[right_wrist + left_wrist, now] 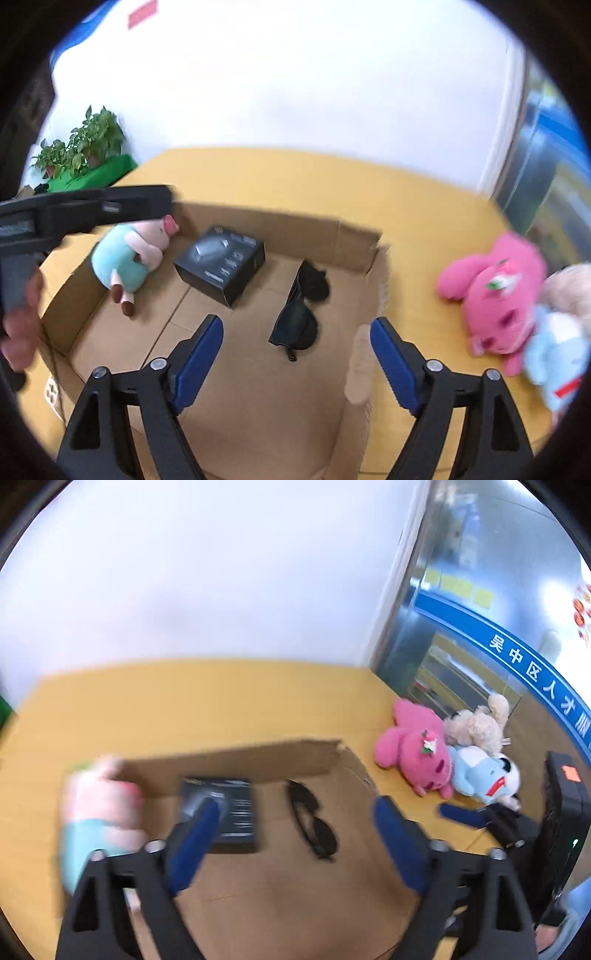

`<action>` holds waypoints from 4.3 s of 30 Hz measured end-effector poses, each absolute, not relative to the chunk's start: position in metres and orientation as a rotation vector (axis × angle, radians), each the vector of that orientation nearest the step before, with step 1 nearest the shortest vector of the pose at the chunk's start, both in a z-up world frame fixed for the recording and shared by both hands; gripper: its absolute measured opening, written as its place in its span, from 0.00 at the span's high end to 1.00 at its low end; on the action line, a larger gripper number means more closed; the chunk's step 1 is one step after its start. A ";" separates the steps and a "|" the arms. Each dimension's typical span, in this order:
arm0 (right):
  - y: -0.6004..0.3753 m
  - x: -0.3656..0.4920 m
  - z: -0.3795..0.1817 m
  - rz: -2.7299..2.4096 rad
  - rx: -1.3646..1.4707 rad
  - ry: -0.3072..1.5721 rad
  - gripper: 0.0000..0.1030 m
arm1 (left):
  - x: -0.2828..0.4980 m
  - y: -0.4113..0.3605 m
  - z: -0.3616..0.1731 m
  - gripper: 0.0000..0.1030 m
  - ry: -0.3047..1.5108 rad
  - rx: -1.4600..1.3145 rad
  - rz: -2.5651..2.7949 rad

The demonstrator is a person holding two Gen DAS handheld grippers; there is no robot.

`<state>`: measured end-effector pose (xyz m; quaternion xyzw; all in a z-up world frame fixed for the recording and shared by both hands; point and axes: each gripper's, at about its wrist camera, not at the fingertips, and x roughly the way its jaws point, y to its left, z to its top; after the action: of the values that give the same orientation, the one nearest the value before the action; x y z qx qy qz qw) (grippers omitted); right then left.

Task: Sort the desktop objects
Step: 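Withdraw the left gripper and move it to the white power bank, then close the left gripper on the white power bank and lift it, then lower the power bank with the left gripper into the box and release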

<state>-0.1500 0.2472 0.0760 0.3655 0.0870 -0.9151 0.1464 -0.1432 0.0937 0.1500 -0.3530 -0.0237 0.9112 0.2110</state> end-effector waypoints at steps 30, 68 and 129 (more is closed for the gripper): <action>0.217 0.056 0.118 -2.786 0.840 0.217 0.17 | 0.123 0.036 0.178 0.00 0.165 -0.630 2.954; 0.187 0.148 -0.052 -2.193 1.202 0.383 0.17 | 0.126 0.050 0.004 0.04 -0.117 -1.343 2.185; -0.010 -0.116 0.039 -1.785 1.079 0.447 0.30 | -0.101 -0.095 0.043 0.66 -0.508 -1.318 2.294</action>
<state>-0.1164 -0.0105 0.0389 0.4429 0.1834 -0.7326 0.4832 -0.1014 -0.0949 0.0430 -0.4771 -0.1838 0.8303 0.2218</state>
